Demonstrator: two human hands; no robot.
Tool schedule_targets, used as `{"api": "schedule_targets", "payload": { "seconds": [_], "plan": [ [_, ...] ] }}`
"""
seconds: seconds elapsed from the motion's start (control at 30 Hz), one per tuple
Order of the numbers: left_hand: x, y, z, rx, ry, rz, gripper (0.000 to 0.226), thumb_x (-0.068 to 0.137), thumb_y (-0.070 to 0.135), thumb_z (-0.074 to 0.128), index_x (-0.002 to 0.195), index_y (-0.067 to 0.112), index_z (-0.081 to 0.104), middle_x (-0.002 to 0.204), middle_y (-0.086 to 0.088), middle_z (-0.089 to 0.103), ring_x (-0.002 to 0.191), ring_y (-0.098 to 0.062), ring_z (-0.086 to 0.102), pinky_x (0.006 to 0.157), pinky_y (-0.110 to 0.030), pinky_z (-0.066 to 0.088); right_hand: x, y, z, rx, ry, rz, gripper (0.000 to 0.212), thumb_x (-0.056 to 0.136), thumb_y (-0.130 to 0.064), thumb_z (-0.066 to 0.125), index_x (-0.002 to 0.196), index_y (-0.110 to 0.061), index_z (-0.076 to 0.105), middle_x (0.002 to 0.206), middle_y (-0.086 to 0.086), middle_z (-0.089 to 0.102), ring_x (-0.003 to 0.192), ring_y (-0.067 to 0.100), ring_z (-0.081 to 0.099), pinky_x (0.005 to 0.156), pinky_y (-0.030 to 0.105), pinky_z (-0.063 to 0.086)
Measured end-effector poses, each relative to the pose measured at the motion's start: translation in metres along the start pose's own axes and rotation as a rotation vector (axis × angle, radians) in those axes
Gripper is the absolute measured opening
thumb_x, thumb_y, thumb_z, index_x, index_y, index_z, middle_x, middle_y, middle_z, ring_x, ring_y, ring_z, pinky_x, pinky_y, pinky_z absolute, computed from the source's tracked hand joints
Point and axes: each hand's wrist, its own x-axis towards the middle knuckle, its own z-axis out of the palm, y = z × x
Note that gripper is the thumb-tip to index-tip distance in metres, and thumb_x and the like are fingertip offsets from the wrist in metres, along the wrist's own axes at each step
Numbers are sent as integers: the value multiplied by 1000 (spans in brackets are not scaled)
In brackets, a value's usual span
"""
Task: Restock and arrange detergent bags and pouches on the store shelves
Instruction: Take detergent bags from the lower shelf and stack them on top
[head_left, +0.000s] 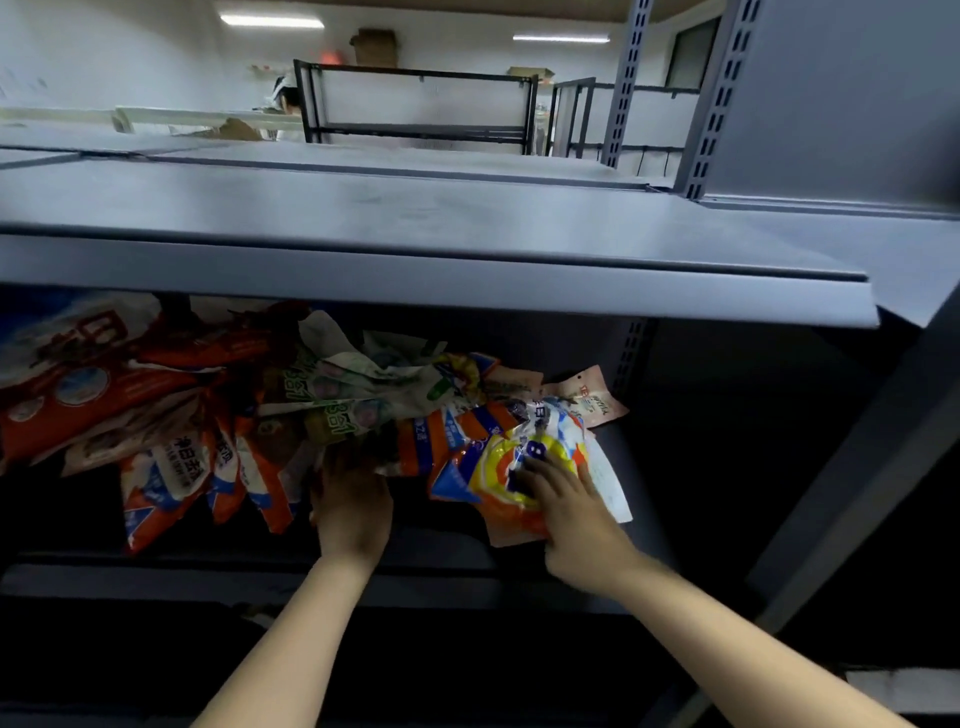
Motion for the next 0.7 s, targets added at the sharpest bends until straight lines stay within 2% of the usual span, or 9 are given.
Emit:
{"api": "schedule_targets", "payload": {
  "seconds": [0.1, 0.2, 0.27, 0.37, 0.43, 0.5, 0.6, 0.7],
  "plan": [
    [-11, -7, -10, 14, -16, 82, 43, 91, -3, 43, 131, 4, 54, 139, -18, 45, 135, -36, 32, 112, -46, 22, -2, -2, 14, 57, 43, -1, 84, 75, -36, 58, 150, -23, 24, 159, -7, 14, 147, 12, -6, 116, 38, -13],
    [-23, -4, -23, -71, -40, 158, 41, 84, 1, 38, 116, -2, 64, 126, -23, 54, 126, -41, 41, 107, -51, 31, 0, -2, 20, 9, 99, 11, 75, 85, -46, 55, 151, -26, 23, 158, -8, 18, 148, 14, -1, 117, 41, -9],
    [-38, -4, -32, -125, -72, 142, 42, 83, 4, 38, 114, -1, 67, 130, -25, 52, 129, -43, 38, 106, -54, 32, 1, -2, 24, 11, 118, 14, 68, 90, -36, 55, 151, -28, 23, 158, -8, 20, 148, 15, 2, 117, 42, -7],
    [-61, -4, -42, -116, -119, 112, 44, 85, 13, 41, 122, 8, 65, 140, -22, 45, 133, -43, 33, 107, -53, 33, 1, 1, 20, 164, 153, 7, 60, 91, -16, 56, 147, -26, 35, 154, -5, 30, 147, 16, 10, 119, 44, 1],
    [-73, -1, -45, -102, -106, 145, 41, 87, 4, 48, 124, 13, 63, 137, -19, 49, 129, -42, 38, 104, -53, 35, 0, 3, 13, 286, 180, 20, 57, 89, -9, 58, 142, -23, 44, 150, -3, 38, 146, 18, 17, 119, 44, 11],
    [-84, 5, -45, -105, -46, 152, 40, 86, -7, 51, 119, 10, 65, 129, -15, 56, 123, -38, 44, 102, -50, 39, -4, 5, 4, 397, 221, 70, 56, 87, -2, 59, 139, -19, 49, 146, 2, 44, 142, 22, 26, 116, 36, 21],
    [-100, 21, -46, -170, 73, 48, 25, 89, -5, 47, 106, 2, 65, 111, -11, 61, 112, -32, 51, 93, -40, 43, -15, 12, -9, 452, 304, 113, 46, 88, -2, 56, 133, -14, 55, 136, 6, 53, 130, 24, 42, 101, 25, 30],
    [-113, 47, -49, -240, 233, -13, 23, 89, -5, 46, 101, 4, 64, 100, -5, 62, 98, -29, 57, 78, -33, 41, -28, 18, -29, 511, 392, 133, 42, 88, 0, 55, 129, -11, 57, 128, 9, 59, 121, 25, 49, 94, 26, 36]
  ]
}}
